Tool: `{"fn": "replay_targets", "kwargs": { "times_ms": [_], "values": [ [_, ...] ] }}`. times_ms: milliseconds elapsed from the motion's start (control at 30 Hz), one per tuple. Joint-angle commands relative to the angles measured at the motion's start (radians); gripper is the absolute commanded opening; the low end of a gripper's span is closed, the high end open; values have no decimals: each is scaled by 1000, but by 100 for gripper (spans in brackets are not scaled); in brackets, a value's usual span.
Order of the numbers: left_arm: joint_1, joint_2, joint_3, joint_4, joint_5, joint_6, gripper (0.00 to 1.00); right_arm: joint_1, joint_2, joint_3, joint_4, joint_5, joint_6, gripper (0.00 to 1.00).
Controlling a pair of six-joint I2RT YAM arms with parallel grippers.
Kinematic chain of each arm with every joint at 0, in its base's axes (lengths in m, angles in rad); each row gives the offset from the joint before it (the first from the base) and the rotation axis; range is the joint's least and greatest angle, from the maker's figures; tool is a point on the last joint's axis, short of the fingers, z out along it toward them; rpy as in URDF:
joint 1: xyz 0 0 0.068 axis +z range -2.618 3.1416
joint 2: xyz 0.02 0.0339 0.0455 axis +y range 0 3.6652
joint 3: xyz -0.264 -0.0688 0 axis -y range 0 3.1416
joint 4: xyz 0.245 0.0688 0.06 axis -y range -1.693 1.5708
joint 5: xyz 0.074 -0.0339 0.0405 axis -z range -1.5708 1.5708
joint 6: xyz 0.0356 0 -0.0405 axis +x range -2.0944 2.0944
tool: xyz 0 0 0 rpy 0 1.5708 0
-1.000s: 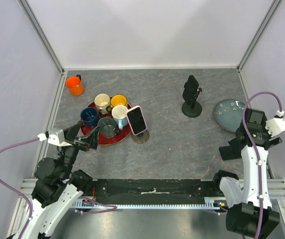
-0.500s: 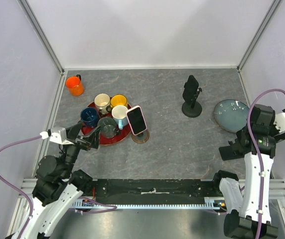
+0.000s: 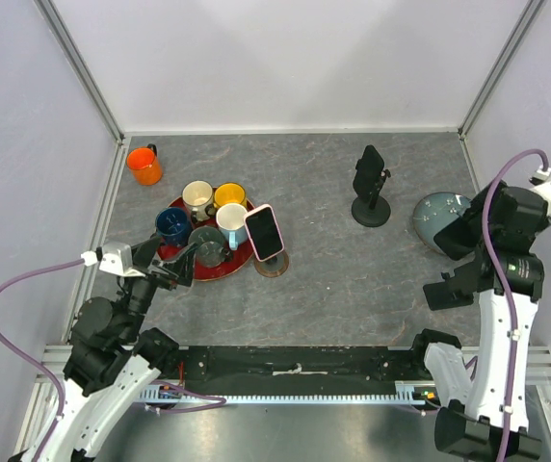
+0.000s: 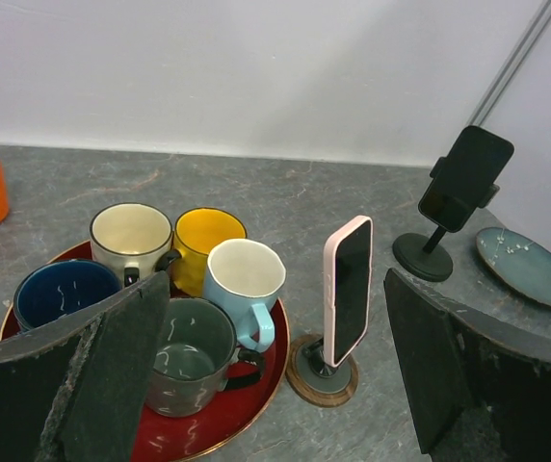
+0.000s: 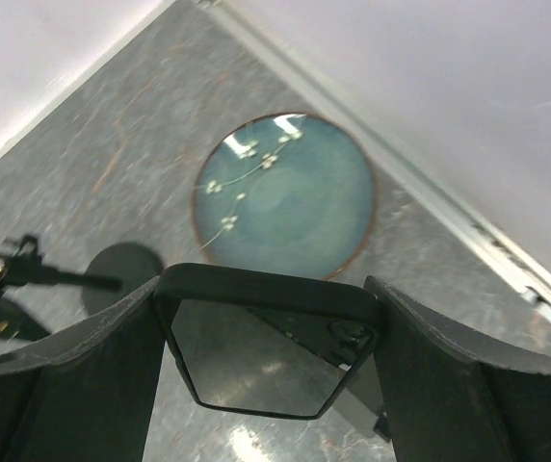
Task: Remove the phone from the phone stand
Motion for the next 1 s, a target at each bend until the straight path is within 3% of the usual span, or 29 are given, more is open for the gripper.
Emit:
{"fn": "replay_targets", "kwargs": {
  "times_ms": [0, 100, 333, 767, 967],
  "values": [
    [3, 21, 28, -2, 12, 40, 99, 2, 38, 50, 88, -271, -13, 21],
    [3, 21, 27, -2, 7, 43, 99, 21, 52, 9, 108, -346, 10, 21],
    [6, 30, 27, -3, -2, 50, 100, 152, 99, -99, 148, -348, 50, 20],
    [9, 61, 28, -11, -20, 69, 100, 542, 374, -246, 306, -228, 136, 20],
    [9, 73, 30, -16, -27, 73, 100, 554, 520, -243, 309, -271, 142, 21]
  ]
}}
